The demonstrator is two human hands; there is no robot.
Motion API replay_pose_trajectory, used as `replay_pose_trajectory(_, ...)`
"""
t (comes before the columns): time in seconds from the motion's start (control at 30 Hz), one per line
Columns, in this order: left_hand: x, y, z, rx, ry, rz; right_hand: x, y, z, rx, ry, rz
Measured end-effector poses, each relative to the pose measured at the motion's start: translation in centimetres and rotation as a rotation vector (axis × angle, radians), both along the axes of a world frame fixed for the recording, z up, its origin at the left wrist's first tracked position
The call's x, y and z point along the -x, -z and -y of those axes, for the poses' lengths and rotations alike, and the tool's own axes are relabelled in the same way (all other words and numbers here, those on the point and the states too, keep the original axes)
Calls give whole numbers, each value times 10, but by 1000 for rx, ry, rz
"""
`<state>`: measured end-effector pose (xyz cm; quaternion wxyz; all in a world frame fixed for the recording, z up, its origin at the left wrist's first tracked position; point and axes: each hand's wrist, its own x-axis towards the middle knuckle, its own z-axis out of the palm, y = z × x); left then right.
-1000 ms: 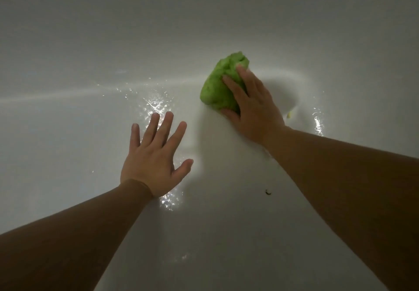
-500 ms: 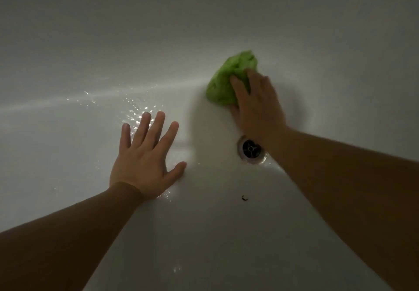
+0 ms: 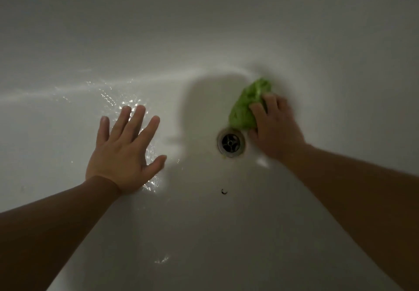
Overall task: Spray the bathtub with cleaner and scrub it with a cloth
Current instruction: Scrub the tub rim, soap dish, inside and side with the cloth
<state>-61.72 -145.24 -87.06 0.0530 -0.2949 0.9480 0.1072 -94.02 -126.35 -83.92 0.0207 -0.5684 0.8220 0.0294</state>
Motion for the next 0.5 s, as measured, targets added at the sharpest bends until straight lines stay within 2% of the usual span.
replay_pose_trajectory(0.13, 2, -1, 1, 4, -2, 18, 33, -19, 10, -144, -115, -116)
replay_pose_trajectory(0.23, -3, -6, -12, -22, -42, 56, 4, -28, -38, -229, -113, -10)
replay_pose_trajectory(0.37, -20, -6, -50, -62, -101, 106, -48, -22, -88, -185, -31, 161)
replay_pose_trajectory(0.5, -24, -5, -59, -70, -110, 89, -16, -6, -46, -83, -71, 111)
